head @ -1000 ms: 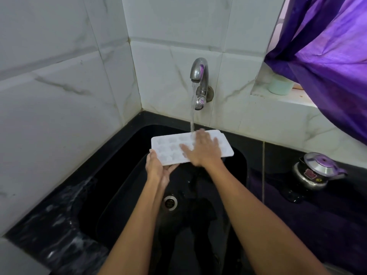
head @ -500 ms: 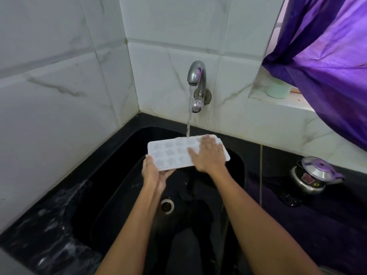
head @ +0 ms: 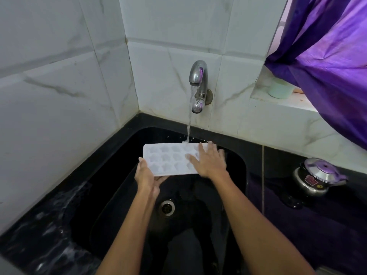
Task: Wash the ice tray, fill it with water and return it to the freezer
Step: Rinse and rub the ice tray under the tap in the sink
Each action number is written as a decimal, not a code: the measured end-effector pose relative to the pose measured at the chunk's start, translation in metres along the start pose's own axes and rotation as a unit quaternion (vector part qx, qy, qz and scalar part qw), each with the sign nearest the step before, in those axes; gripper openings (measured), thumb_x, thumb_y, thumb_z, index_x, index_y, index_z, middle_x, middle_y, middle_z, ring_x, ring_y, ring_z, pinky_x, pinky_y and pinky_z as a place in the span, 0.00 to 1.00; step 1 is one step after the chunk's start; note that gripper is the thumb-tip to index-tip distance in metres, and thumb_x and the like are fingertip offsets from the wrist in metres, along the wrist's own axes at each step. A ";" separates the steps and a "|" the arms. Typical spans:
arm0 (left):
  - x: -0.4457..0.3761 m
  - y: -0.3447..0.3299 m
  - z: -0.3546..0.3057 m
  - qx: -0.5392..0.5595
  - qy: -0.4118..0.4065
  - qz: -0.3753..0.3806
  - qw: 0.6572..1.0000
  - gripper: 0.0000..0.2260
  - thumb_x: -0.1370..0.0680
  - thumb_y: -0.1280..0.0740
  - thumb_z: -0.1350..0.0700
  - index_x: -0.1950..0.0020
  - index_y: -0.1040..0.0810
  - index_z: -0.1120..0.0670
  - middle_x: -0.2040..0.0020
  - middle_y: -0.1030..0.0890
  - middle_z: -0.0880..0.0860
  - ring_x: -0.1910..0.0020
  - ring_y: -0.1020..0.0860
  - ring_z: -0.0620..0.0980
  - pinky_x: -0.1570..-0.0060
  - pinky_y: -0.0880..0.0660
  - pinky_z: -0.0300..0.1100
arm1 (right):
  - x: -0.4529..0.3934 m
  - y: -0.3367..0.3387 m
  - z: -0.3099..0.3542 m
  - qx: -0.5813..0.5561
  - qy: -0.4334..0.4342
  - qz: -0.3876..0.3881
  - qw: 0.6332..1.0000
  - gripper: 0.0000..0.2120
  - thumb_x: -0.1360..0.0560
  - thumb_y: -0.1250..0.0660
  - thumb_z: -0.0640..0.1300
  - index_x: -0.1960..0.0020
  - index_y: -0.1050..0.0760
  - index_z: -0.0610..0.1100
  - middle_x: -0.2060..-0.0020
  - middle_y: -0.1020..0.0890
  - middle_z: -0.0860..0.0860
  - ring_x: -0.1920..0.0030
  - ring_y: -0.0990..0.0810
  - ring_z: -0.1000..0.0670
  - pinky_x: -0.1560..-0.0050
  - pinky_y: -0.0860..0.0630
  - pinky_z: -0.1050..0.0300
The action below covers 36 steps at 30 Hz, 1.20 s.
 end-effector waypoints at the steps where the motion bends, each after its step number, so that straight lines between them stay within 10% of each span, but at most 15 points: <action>1: 0.000 0.002 0.001 -0.003 0.000 0.004 1.000 0.19 0.19 0.46 0.43 0.33 0.31 0.51 0.46 0.19 0.56 0.50 0.19 0.58 0.62 0.21 0.54 | -0.002 0.002 -0.006 -0.016 -0.015 0.013 1.000 0.38 0.24 0.52 0.69 0.21 0.56 0.51 0.23 0.64 0.43 0.24 0.66 0.43 0.28 0.66 0.38; 5: -0.002 -0.002 0.002 0.032 0.008 0.030 0.999 0.21 0.19 0.46 0.42 0.31 0.33 0.51 0.42 0.20 0.56 0.46 0.20 0.58 0.57 0.21 0.56 | -0.010 0.019 -0.003 -0.143 -0.015 0.017 0.990 0.42 0.29 0.37 0.68 0.23 0.55 0.59 0.25 0.69 0.47 0.25 0.69 0.42 0.32 0.63 0.27; 9: -0.009 -0.002 0.002 0.012 -0.003 0.076 0.997 0.23 0.21 0.45 0.39 0.31 0.30 0.52 0.41 0.19 0.56 0.45 0.20 0.57 0.55 0.20 0.55 | -0.017 0.041 -0.011 -0.216 -0.067 0.042 0.973 0.48 0.35 0.24 0.60 0.23 0.49 0.58 0.25 0.49 0.44 0.26 0.50 0.37 0.31 0.41 0.40; 14: -0.012 -0.006 0.006 0.005 0.038 0.109 0.993 0.26 0.22 0.44 0.37 0.32 0.29 0.52 0.40 0.20 0.57 0.42 0.21 0.57 0.56 0.21 0.52 | -0.021 0.045 -0.031 -0.359 -0.092 -0.048 0.928 0.28 0.47 0.16 0.49 0.53 0.27 0.52 0.42 0.29 0.45 0.41 0.27 0.42 0.49 0.23 0.49; 21: -0.020 -0.005 0.011 0.124 0.266 0.098 0.951 0.44 0.27 0.38 0.34 0.26 0.47 0.66 0.33 0.34 0.73 0.36 0.32 0.72 0.40 0.33 0.68 | 0.002 0.044 -0.043 -0.291 0.049 -0.218 0.930 0.23 0.42 0.21 0.35 0.73 0.37 0.47 0.67 0.27 0.48 0.65 0.31 0.53 0.66 0.36 0.57; 27: -0.017 -0.015 -0.002 0.096 0.285 0.128 0.945 0.16 0.19 0.42 0.57 0.41 0.30 0.70 0.47 0.25 0.73 0.45 0.26 0.71 0.67 0.23 0.65 | 0.017 0.024 -0.056 -0.279 0.146 -0.314 0.896 0.28 0.41 0.26 0.28 0.72 0.39 0.55 0.61 0.27 0.52 0.60 0.26 0.49 0.62 0.32 0.62; 33: -0.026 -0.017 0.007 0.009 0.220 0.112 0.969 0.17 0.20 0.50 0.67 0.32 0.34 0.67 0.42 0.23 0.67 0.47 0.22 0.63 0.63 0.20 0.57 | 0.015 0.018 -0.063 -0.248 0.019 -0.052 0.967 0.16 0.37 0.29 0.28 0.69 0.30 0.46 0.49 0.24 0.50 0.46 0.24 0.50 0.56 0.30 0.62; 36: -0.017 -0.028 0.011 -0.037 0.161 0.118 0.979 0.13 0.17 0.50 0.63 0.38 0.31 0.65 0.49 0.21 0.63 0.51 0.22 0.60 0.56 0.25 0.56 | 0.011 0.024 -0.053 -0.304 -0.050 0.031 0.951 0.14 0.33 0.28 0.42 0.49 0.25 0.46 0.40 0.26 0.48 0.41 0.27 0.47 0.42 0.29 0.54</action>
Point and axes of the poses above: each hand's wrist, its own x-axis away from the middle knuckle, its own y-axis out of the back of the hand, z = x × y, the point moved 4 cm from there along -x, towards the middle knuckle
